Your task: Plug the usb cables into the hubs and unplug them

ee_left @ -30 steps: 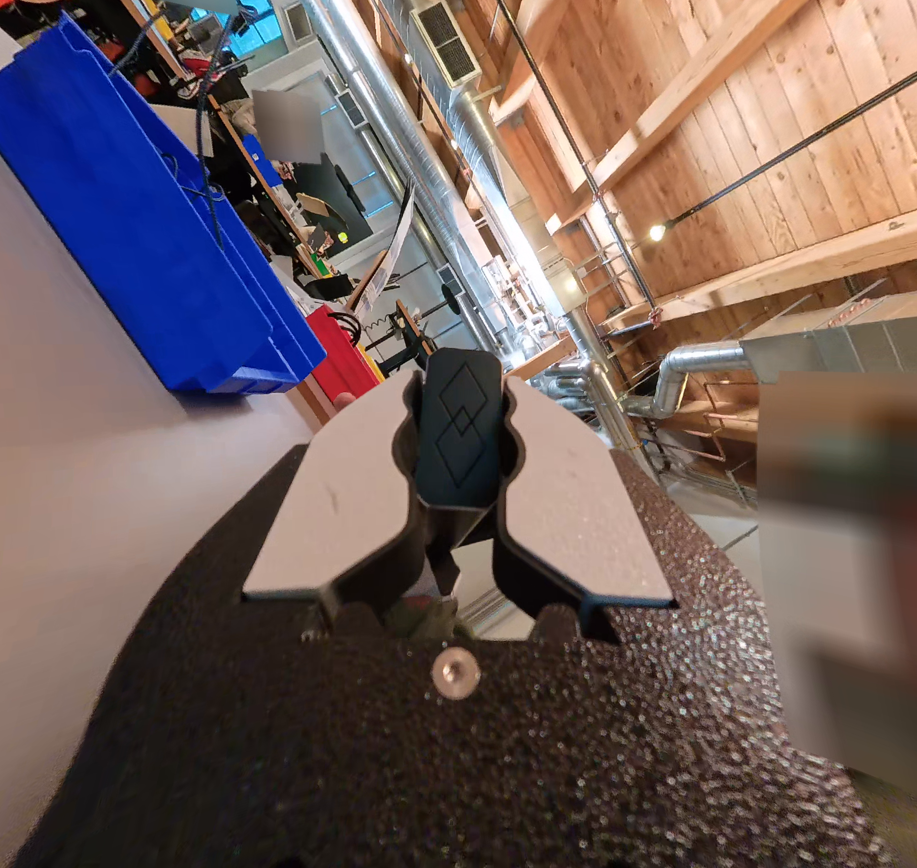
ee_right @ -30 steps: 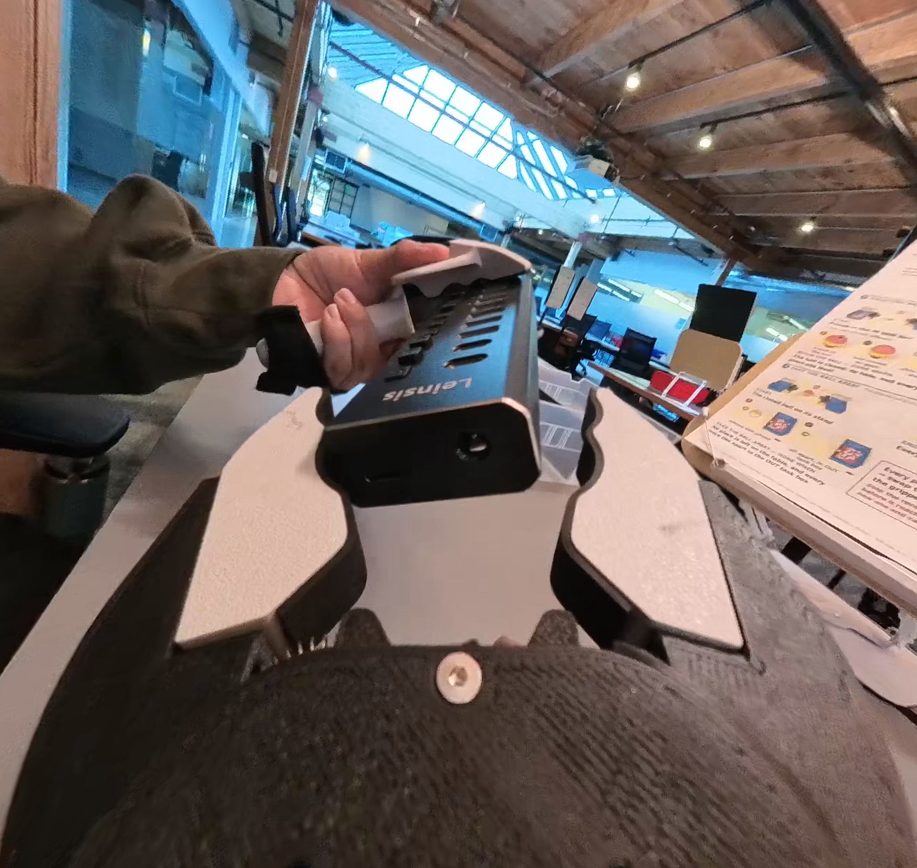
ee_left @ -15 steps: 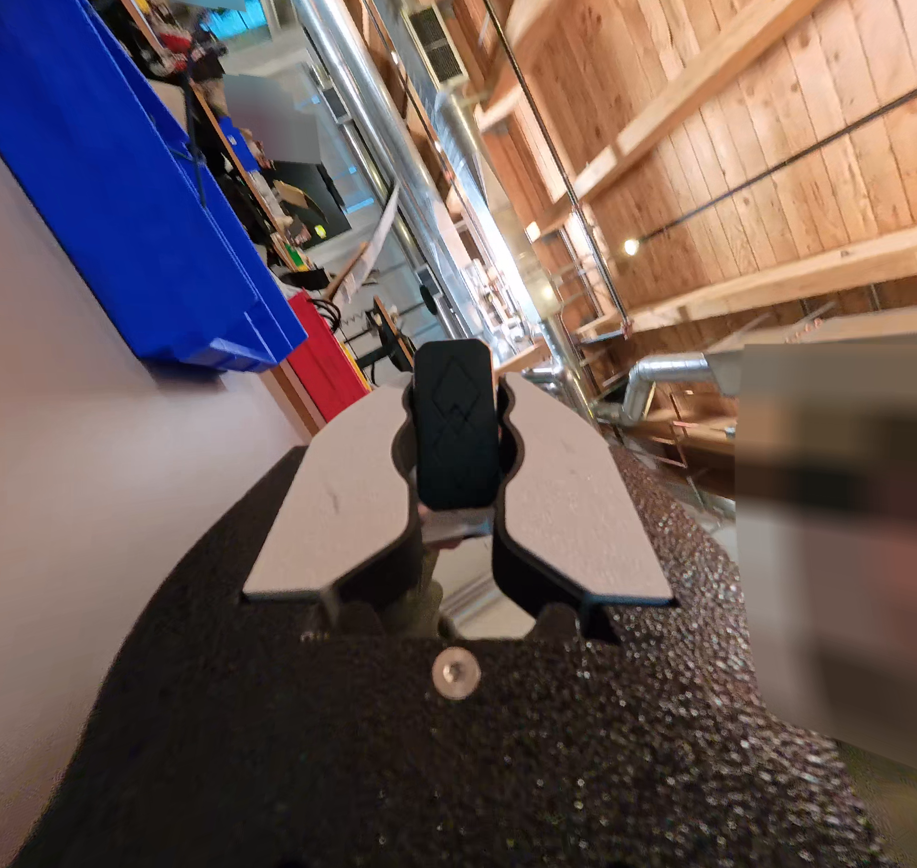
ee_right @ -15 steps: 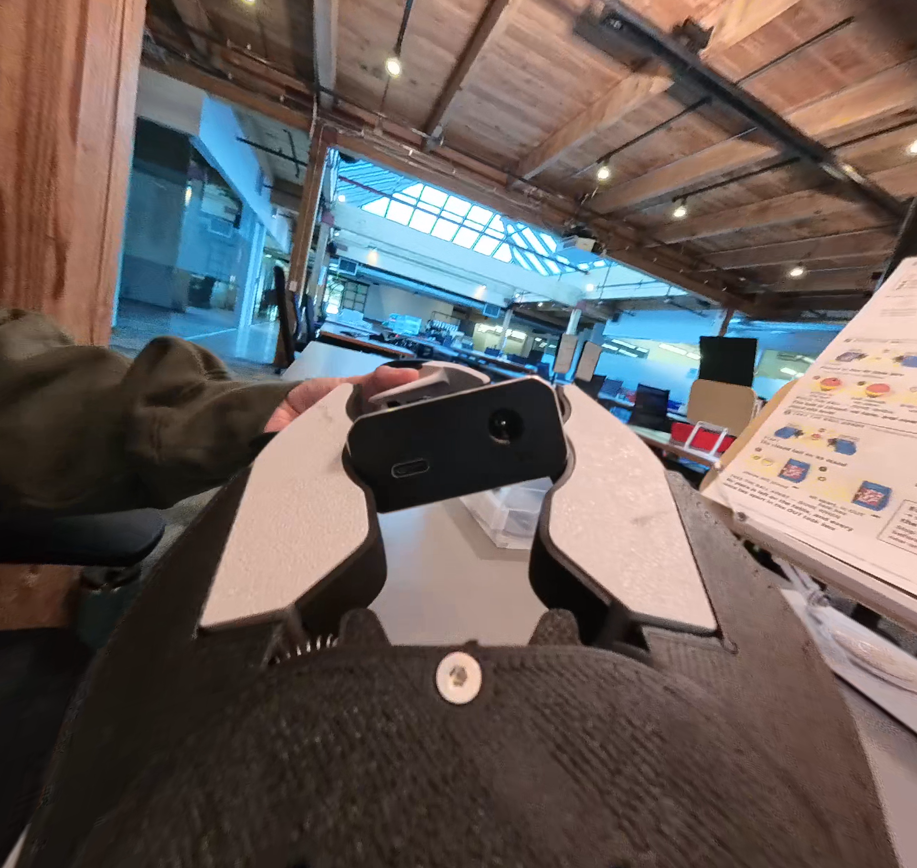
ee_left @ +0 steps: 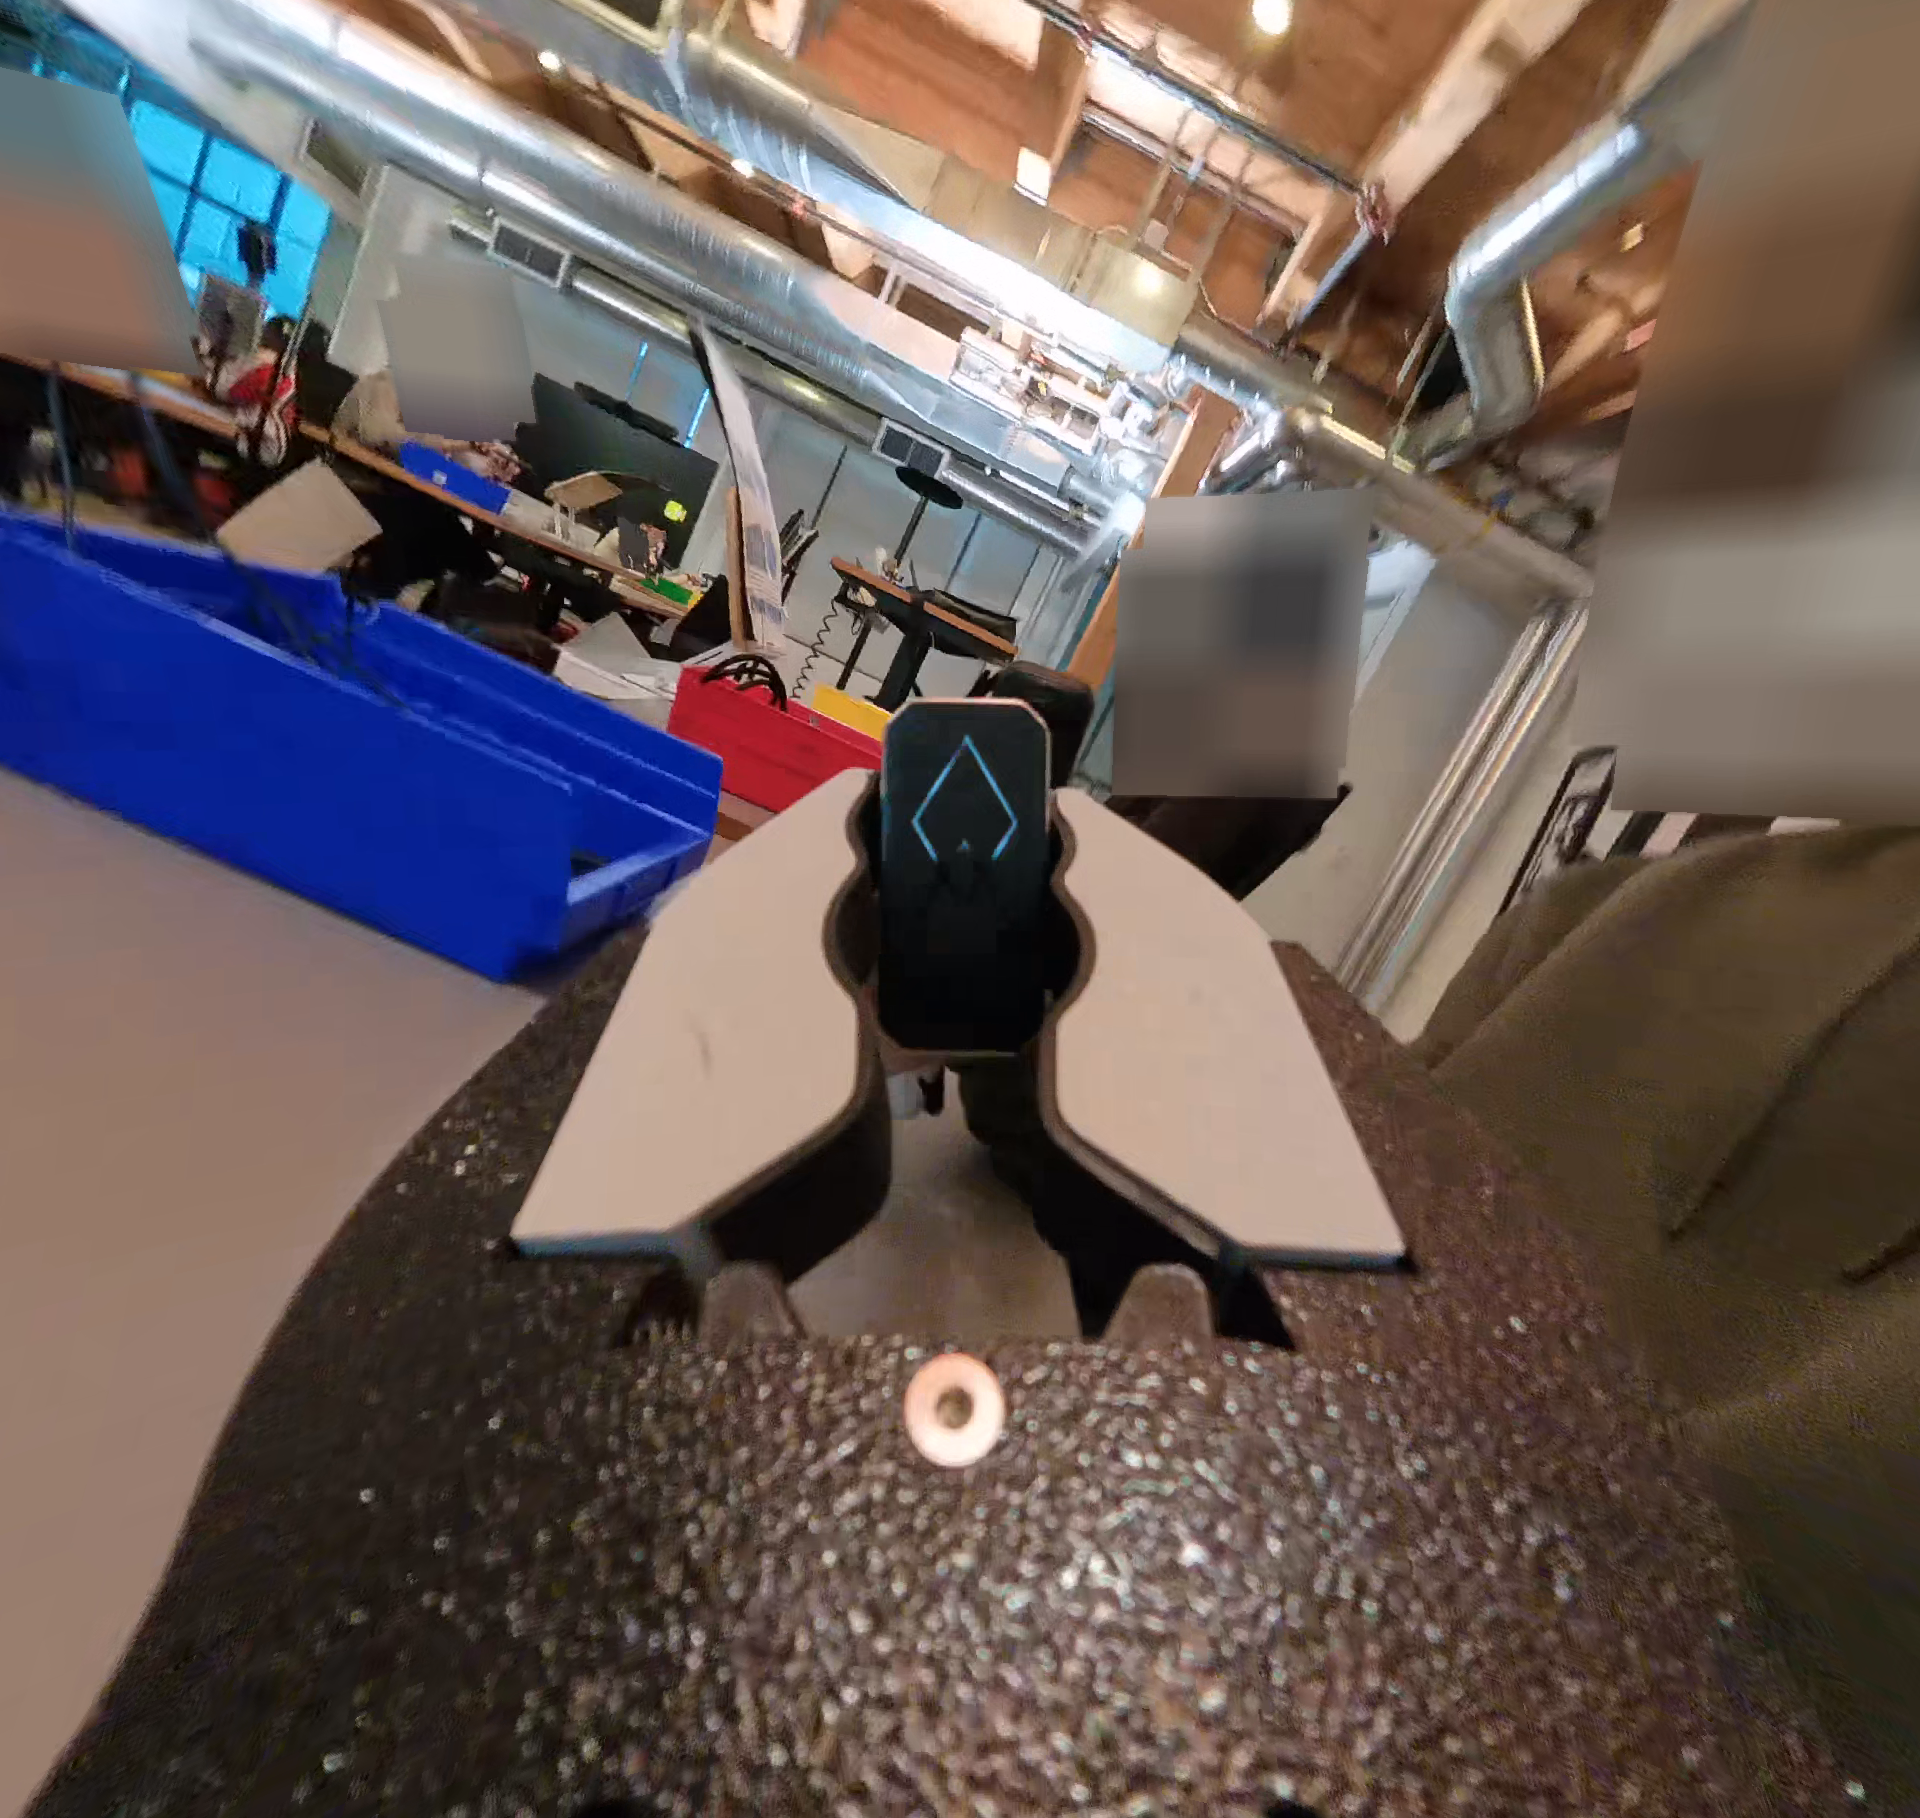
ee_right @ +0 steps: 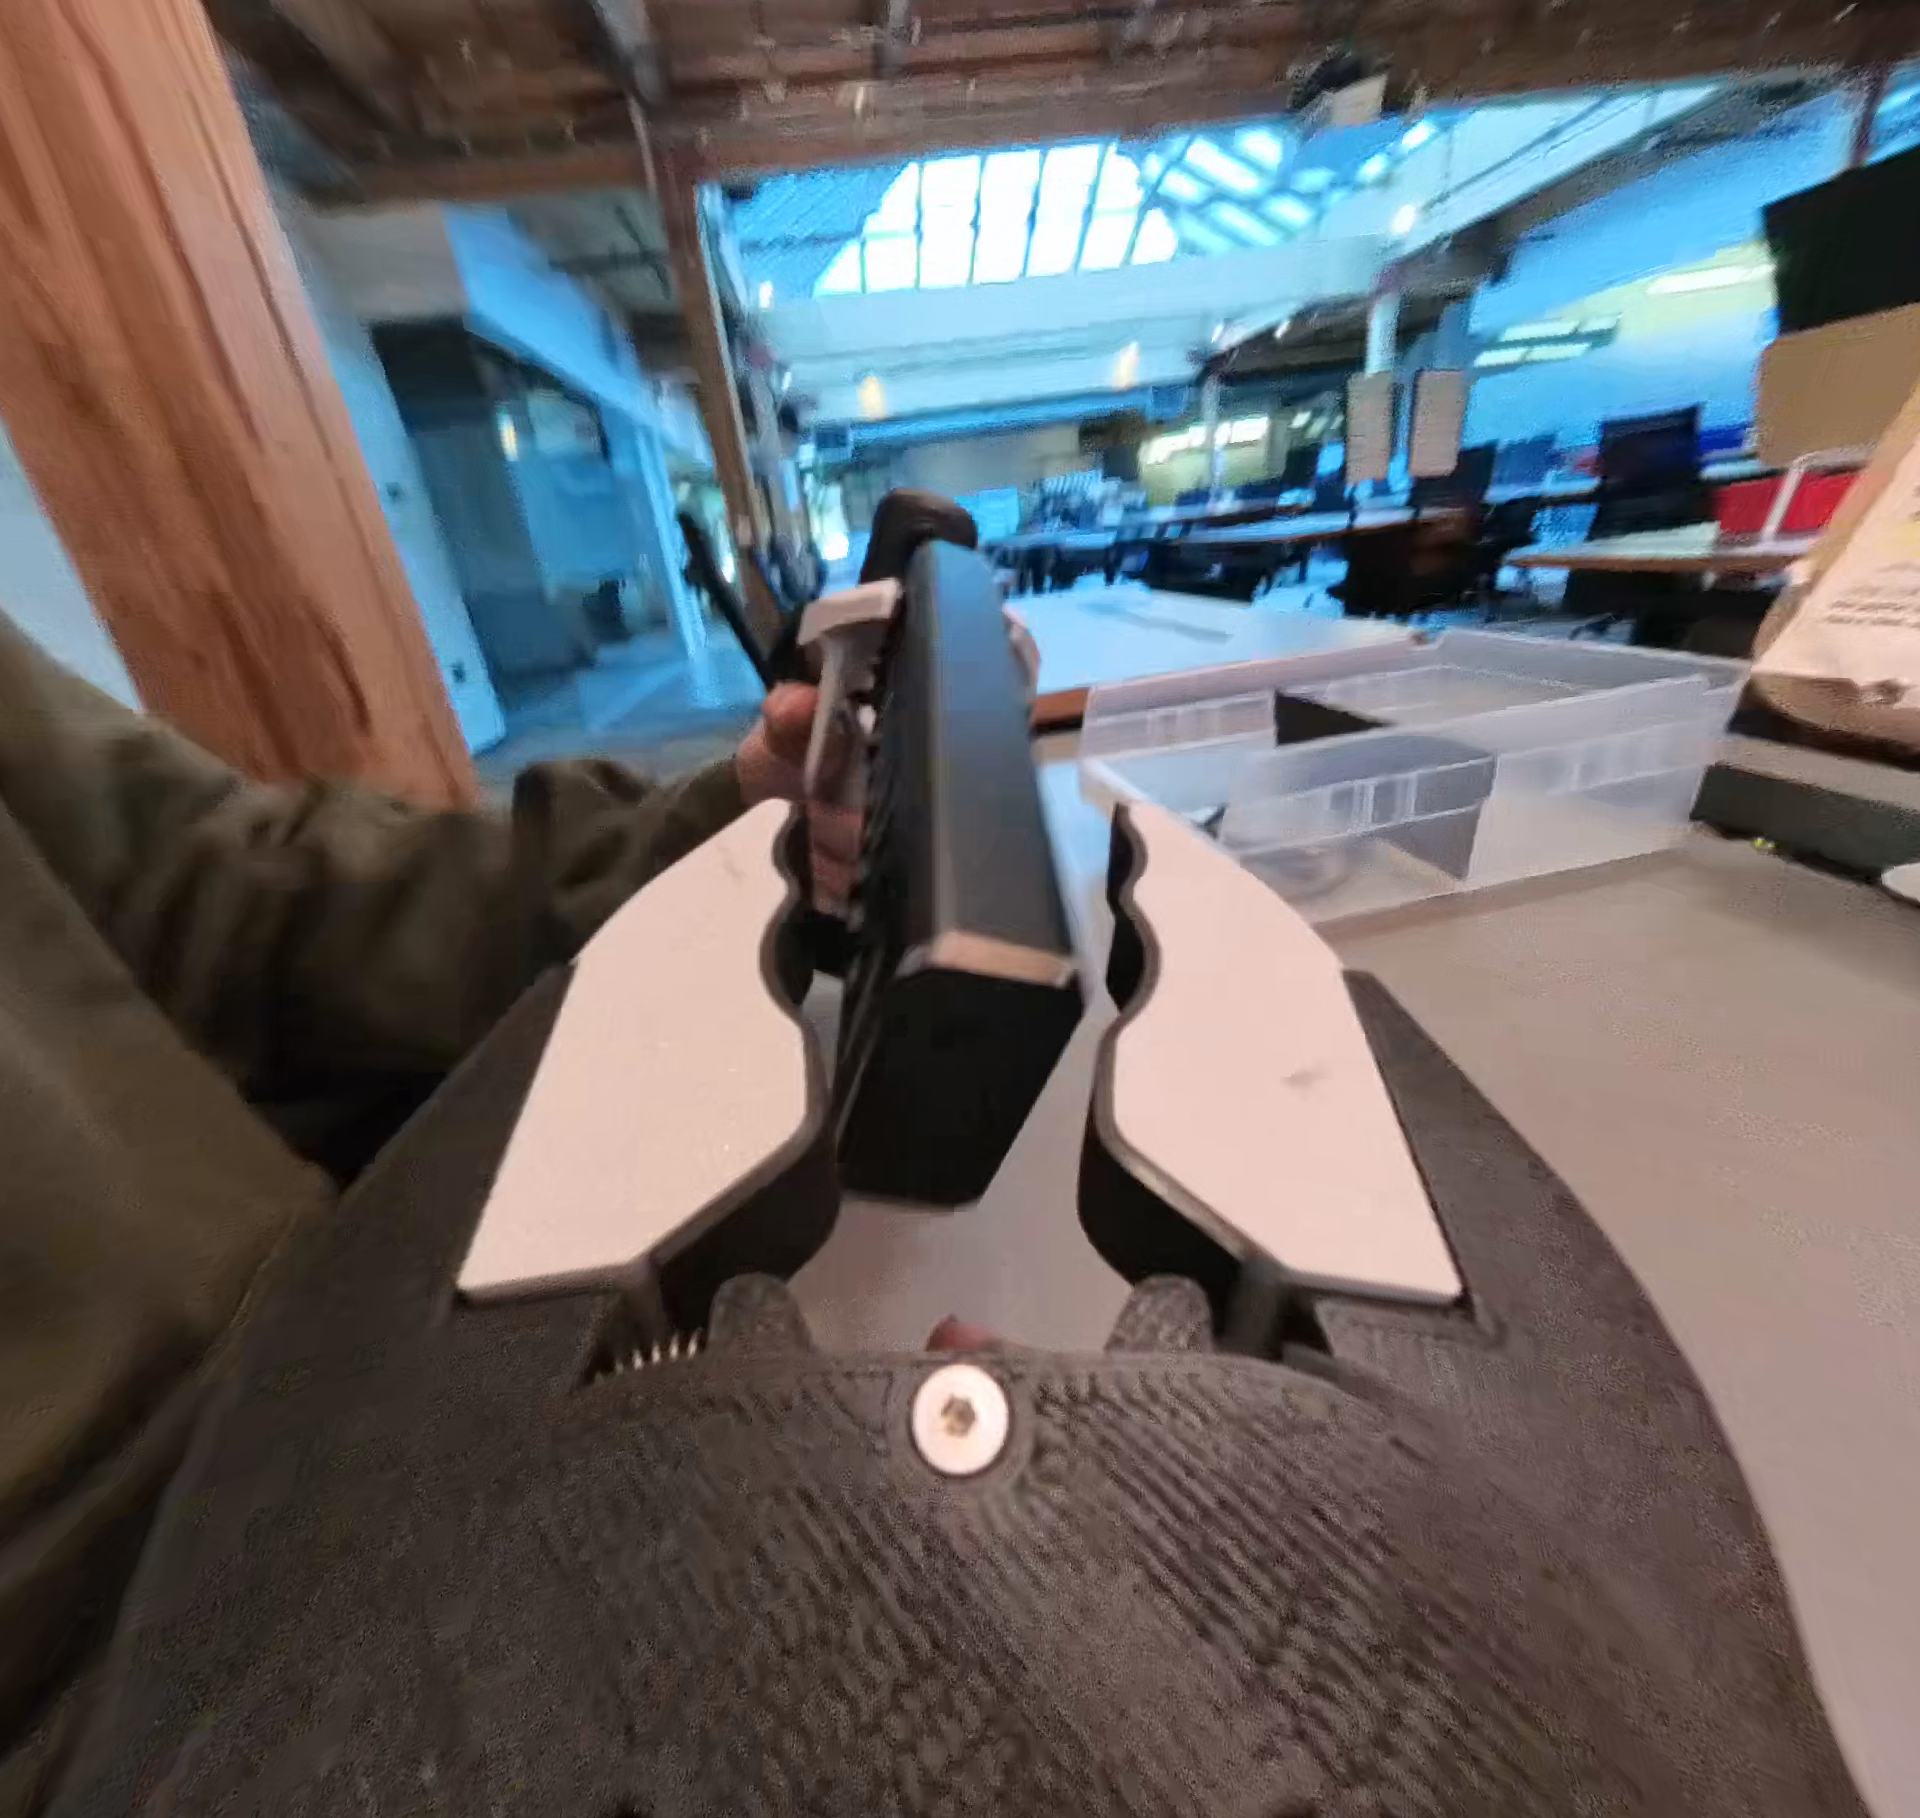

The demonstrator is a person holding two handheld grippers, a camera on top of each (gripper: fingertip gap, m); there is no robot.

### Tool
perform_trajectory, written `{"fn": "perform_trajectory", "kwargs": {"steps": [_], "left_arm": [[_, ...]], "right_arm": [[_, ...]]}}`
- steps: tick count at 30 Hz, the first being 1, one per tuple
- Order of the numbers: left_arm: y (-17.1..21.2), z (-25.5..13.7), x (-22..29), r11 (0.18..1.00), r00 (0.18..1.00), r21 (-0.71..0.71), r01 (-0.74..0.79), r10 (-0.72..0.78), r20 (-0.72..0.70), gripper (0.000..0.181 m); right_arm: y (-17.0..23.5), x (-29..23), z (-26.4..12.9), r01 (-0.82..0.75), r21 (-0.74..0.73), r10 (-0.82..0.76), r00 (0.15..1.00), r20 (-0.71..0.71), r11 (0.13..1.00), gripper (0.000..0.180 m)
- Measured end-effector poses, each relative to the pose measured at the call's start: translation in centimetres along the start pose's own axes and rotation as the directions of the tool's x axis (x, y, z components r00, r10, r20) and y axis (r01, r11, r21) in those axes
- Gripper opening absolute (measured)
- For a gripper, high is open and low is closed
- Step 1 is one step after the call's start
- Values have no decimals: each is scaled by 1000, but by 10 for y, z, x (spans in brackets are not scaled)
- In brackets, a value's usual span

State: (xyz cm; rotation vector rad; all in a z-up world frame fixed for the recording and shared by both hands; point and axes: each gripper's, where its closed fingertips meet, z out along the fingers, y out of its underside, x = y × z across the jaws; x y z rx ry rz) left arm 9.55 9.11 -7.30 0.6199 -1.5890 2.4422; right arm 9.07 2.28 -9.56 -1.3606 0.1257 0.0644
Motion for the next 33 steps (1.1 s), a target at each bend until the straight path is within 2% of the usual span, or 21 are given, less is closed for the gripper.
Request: {"fn": "perform_trajectory", "kwargs": {"steps": [2,3,5,7,8,10,11,15,17,18,20,22,28,33], "left_arm": [[1,5,6,988,991,-82,-131,128,-37,27],[2,7,7,973,980,-118,-199,194,-50,27],[0,12,4,953,967,-162,-255,251,-49,27],[0,15,3,927,949,-201,-317,310,-65,27],[1,17,3,915,940,-216,-340,332,-76,27],[0,20,4,909,931,-206,-364,352,-94,26],[0,20,4,909,929,-195,-369,356,-98,26],[-2,17,2,927,935,-137,-350,337,-111,26],[-6,14,3,946,944,-81,-315,303,-130,27],[-9,12,4,953,947,-48,-299,290,-136,26],[-13,11,2,962,952,-6,-274,271,-143,27],[-14,10,0,966,953,11,-257,256,-165,26],[-15,6,-10,983,969,-28,-181,173,-179,27],[-12,8,-34,986,991,-107,-132,130,-20,33]], "right_arm": [[-10,-3,3,-21,83,20,1000,13,996,56],[-6,-4,6,-43,53,41,999,28,998,54],[12,0,12,-14,-59,14,1000,-10,998,70],[23,12,13,30,-109,-40,995,-90,994,65],[22,15,13,27,-90,-36,994,-103,996,64],[13,20,11,-13,5,13,993,-121,1000,48],[8,21,10,-36,51,42,993,-115,998,48],[7,25,8,-38,70,47,989,-137,997,55],[8,27,7,-51,68,61,987,-149,996,65],[8,25,8,-55,74,64,989,-134,996,62],[6,18,11,-29,80,38,993,-109,996,45],[3,16,12,3,97,8,993,-116,995,42],[3,19,15,-7,124,28,985,-169,992,40],[13,31,9,45,75,-27,973,-228,996,39]]}}
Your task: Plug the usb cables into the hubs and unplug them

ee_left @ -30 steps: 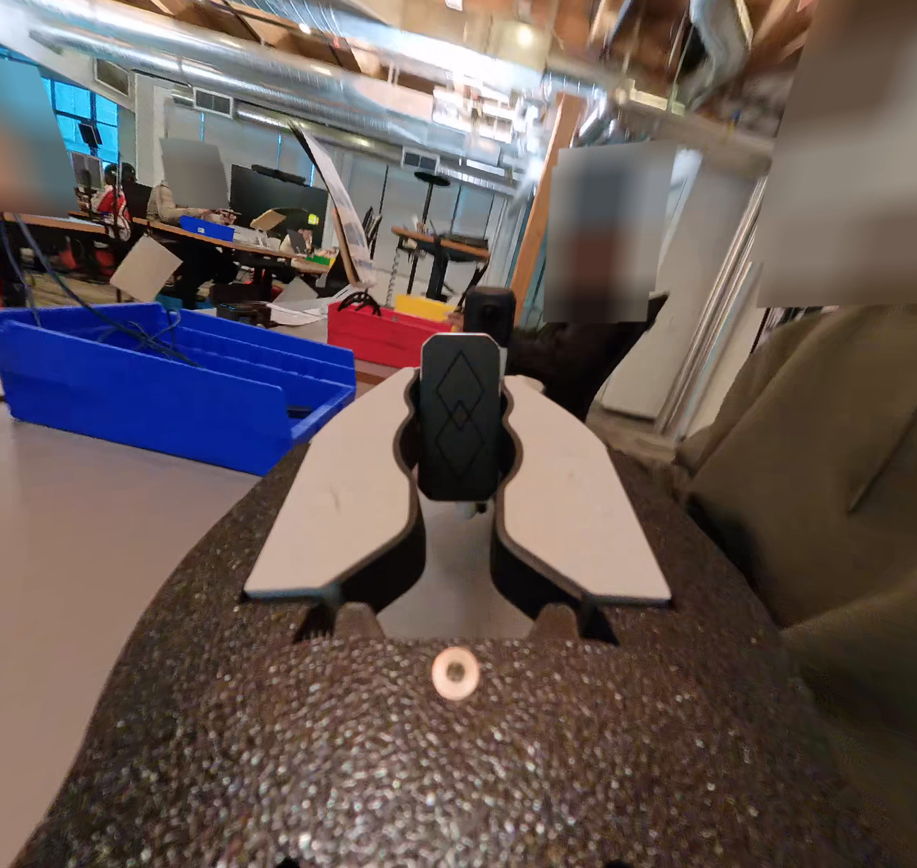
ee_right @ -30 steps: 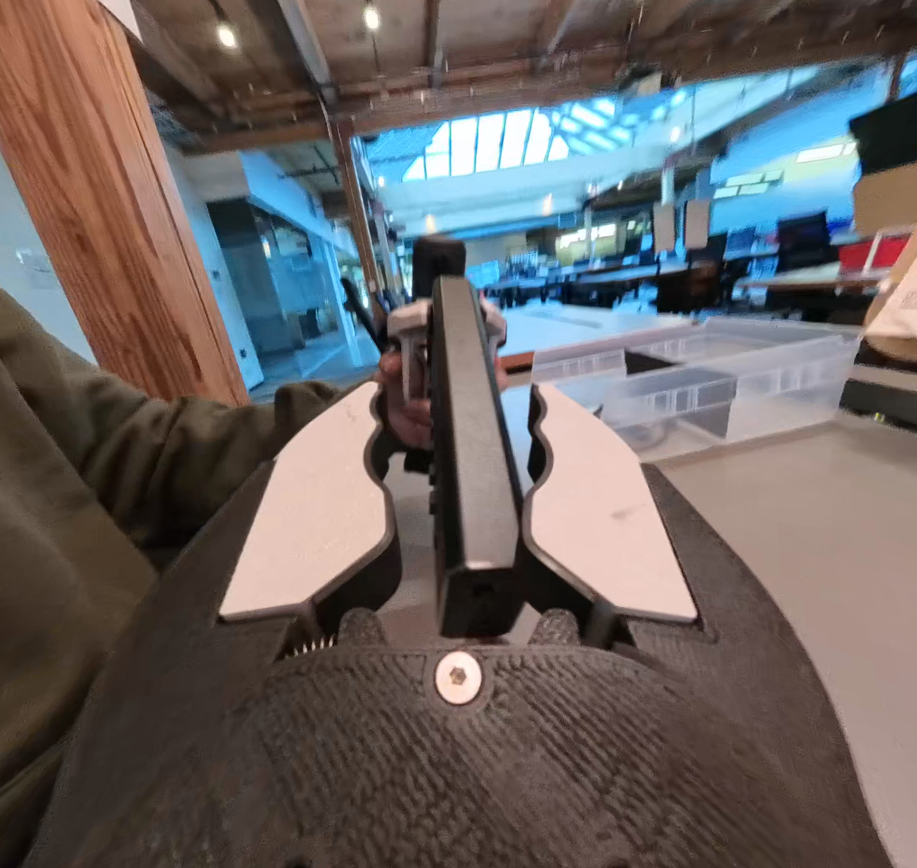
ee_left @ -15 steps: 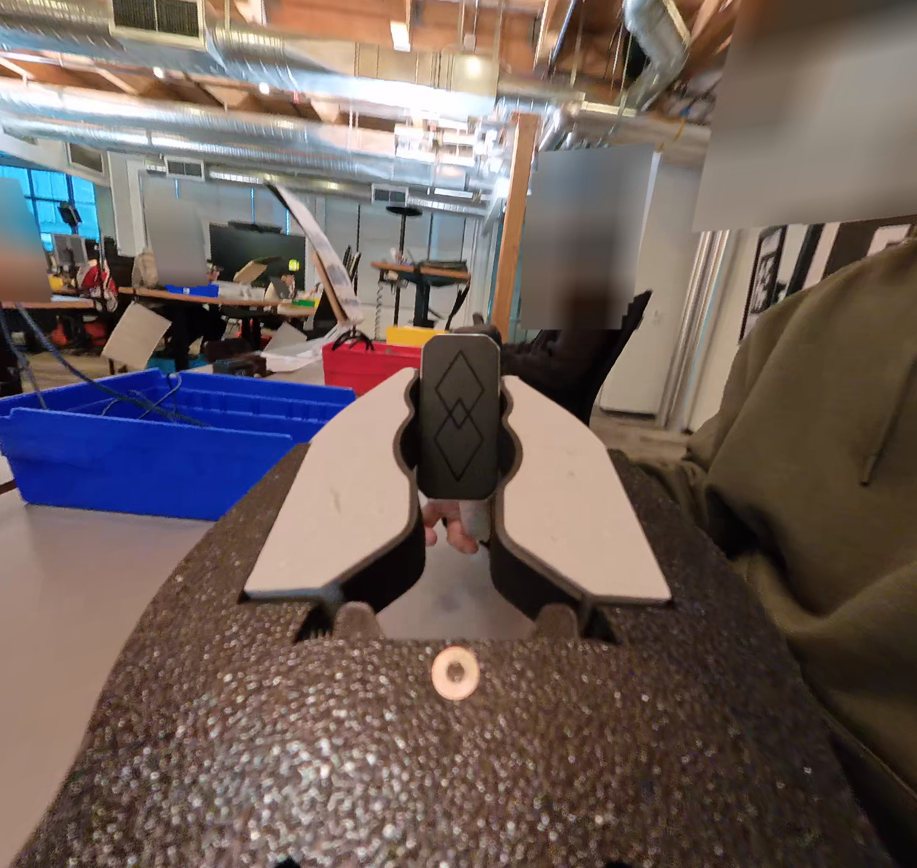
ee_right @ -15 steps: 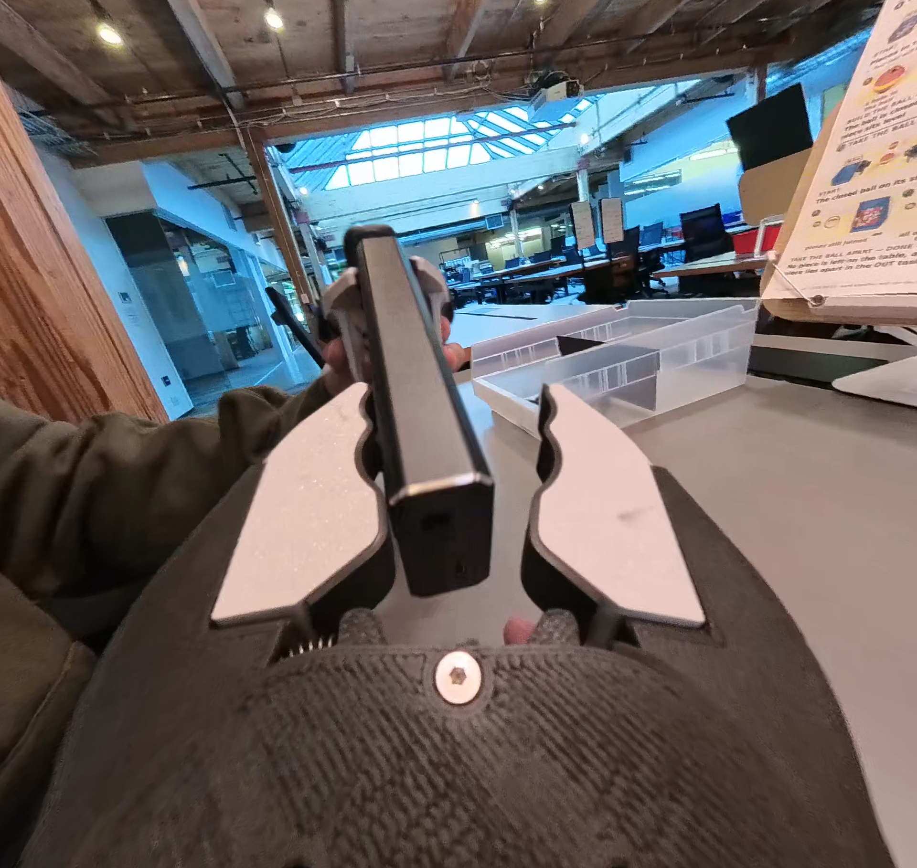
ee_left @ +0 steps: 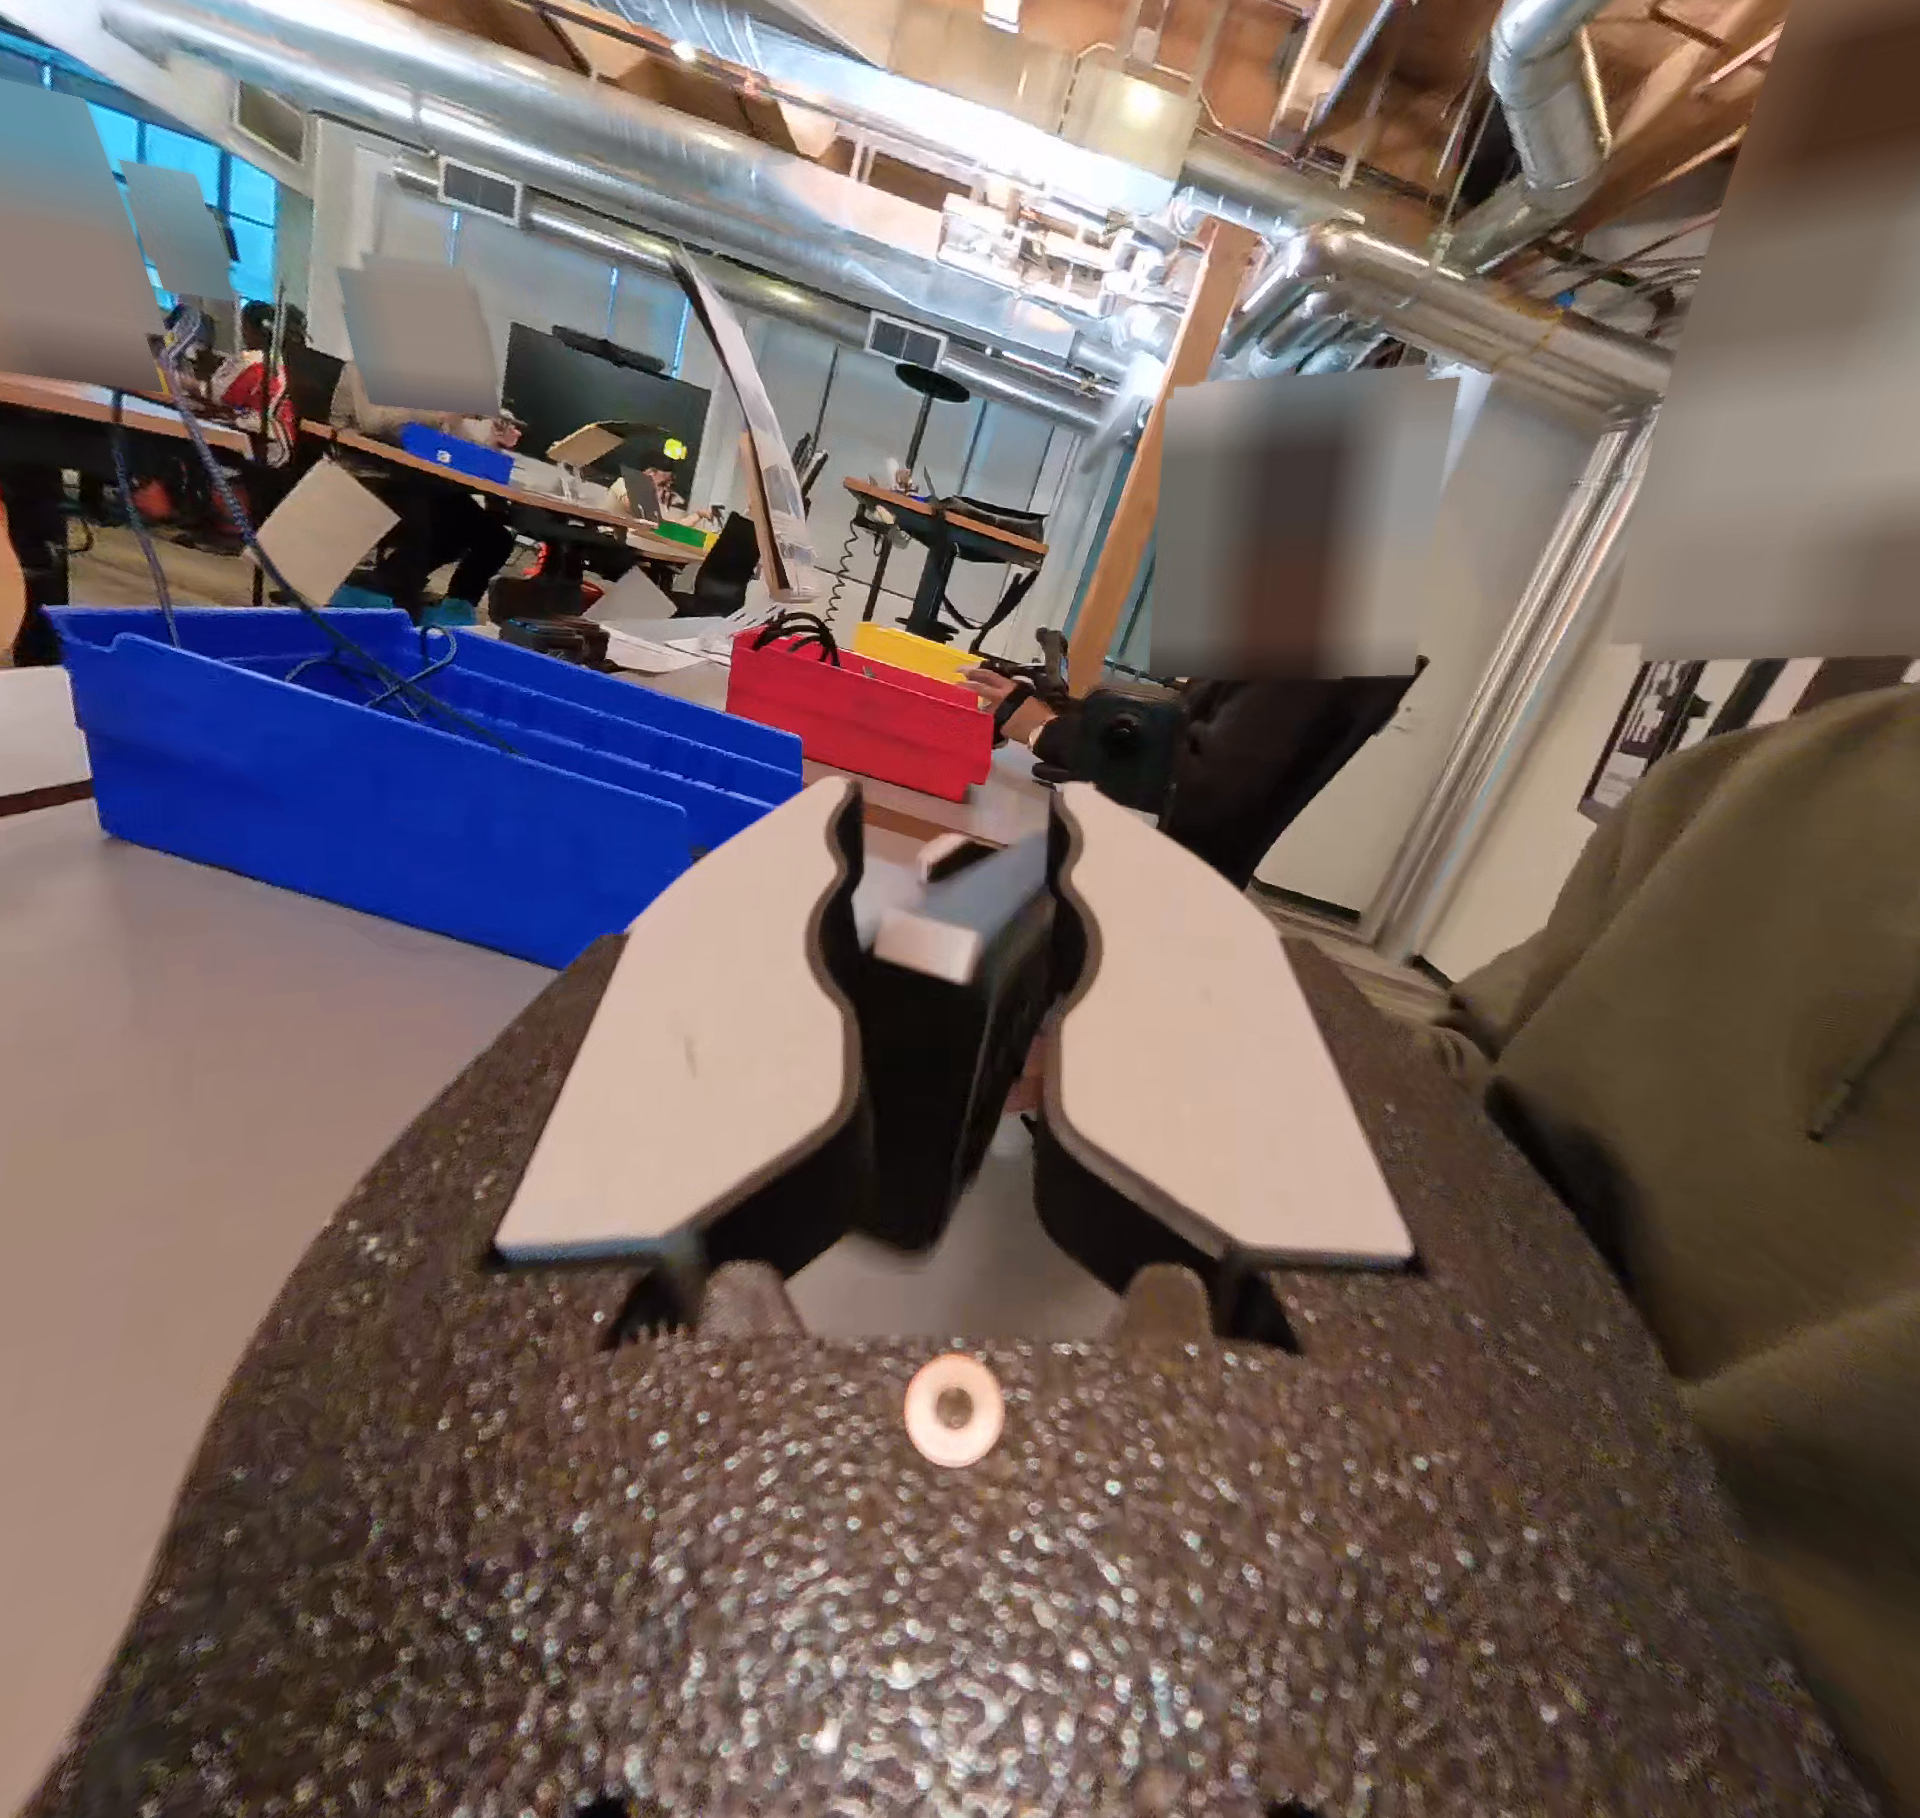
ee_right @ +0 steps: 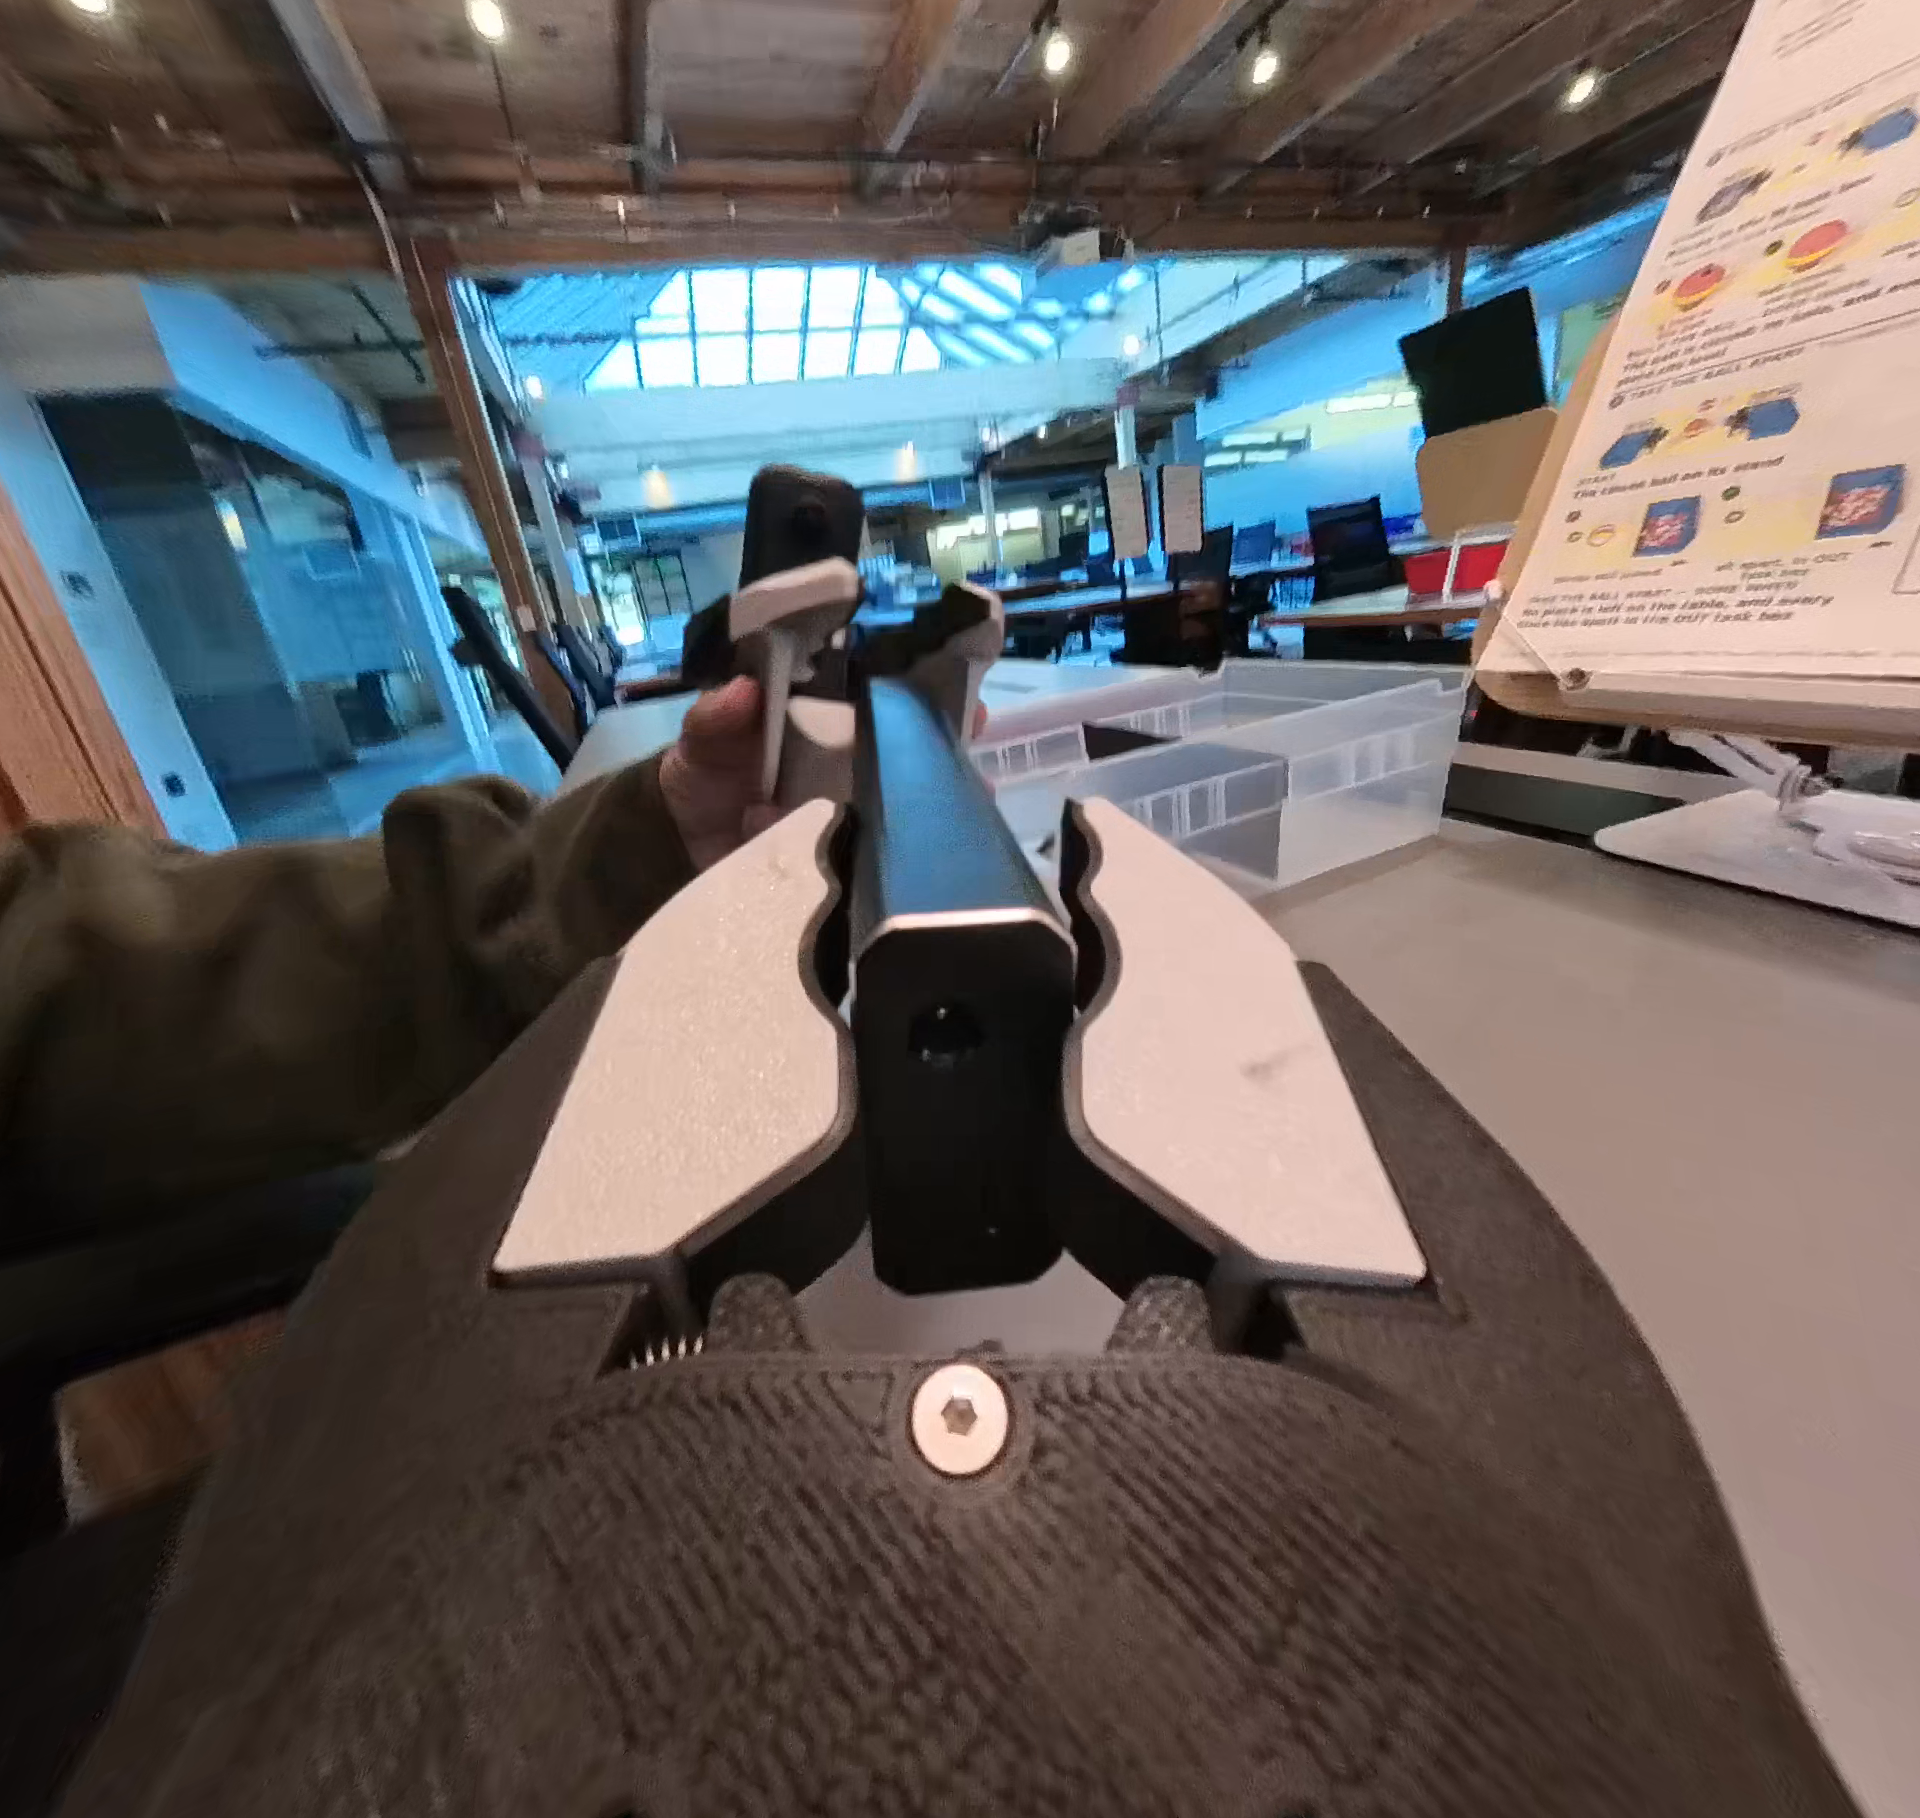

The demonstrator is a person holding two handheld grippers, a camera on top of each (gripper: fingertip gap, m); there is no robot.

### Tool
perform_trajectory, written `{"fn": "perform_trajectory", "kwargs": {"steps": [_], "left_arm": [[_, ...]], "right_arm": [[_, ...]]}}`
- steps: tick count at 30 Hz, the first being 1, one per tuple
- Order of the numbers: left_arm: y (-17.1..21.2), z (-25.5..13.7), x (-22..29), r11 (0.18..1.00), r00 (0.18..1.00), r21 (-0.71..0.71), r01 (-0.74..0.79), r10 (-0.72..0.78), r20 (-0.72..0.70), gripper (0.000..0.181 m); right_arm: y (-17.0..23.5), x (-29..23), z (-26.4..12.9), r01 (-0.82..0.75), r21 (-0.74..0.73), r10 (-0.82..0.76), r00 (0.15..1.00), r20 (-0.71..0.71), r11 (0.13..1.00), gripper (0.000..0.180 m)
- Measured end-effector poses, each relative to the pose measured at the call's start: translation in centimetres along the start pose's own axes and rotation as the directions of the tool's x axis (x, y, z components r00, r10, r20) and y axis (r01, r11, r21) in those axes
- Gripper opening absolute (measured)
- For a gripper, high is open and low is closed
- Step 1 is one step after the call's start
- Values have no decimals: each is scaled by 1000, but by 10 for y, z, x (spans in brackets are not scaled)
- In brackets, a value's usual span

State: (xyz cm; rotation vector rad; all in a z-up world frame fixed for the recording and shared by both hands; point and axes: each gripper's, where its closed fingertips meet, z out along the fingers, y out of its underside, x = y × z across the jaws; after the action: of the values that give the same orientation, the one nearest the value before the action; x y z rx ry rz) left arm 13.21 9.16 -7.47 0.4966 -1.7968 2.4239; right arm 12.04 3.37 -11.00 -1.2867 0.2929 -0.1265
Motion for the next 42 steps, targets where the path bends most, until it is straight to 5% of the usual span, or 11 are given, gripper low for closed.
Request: {"fn": "perform_trajectory", "kwargs": {"steps": [2,5,8,11,14,20,22,24,26,35,42], "left_arm": [[9,3,-2,998,1000,-63,-15,15,-9,0],[53,13,-2,939,992,-320,-125,118,-40,0],[39,27,13,967,995,-241,-83,69,-67,0],[24,18,0,963,988,-233,-134,149,50,29],[56,-6,-7,900,991,-431,-74,115,71,64],[127,-40,-18,783,990,-621,32,60,127,75],[125,-23,-4,844,998,-536,15,20,59,72],[115,-8,13,892,998,-447,-60,44,-46,39],[107,-4,16,905,988,-398,-152,127,-88,34],[92,-5,19,757,950,-575,-311,258,-174,32],[86,-10,21,662,934,-660,-356,280,-224,32]], "right_arm": [[18,-10,6,41,-106,-36,998,47,993,39],[23,-20,17,126,-98,-127,992,2,987,36],[37,-7,14,188,-187,-195,981,-21,964,35],[30,0,5,144,-177,-153,988,-36,974,34],[17,0,-2,177,-157,-184,982,-30,972,34],[-17,-13,-6,63,23,-64,997,44,998,34],[-21,-20,-2,26,58,-31,996,80,998,34],[-20,-23,-1,14,80,-21,996,90,997,34],[-22,-23,-4,-24,80,14,992,128,997,35],[31,-30,-4,174,-244,-129,974,187,954,58],[41,-37,5,177,-234,-134,973,190,956,55]]}}
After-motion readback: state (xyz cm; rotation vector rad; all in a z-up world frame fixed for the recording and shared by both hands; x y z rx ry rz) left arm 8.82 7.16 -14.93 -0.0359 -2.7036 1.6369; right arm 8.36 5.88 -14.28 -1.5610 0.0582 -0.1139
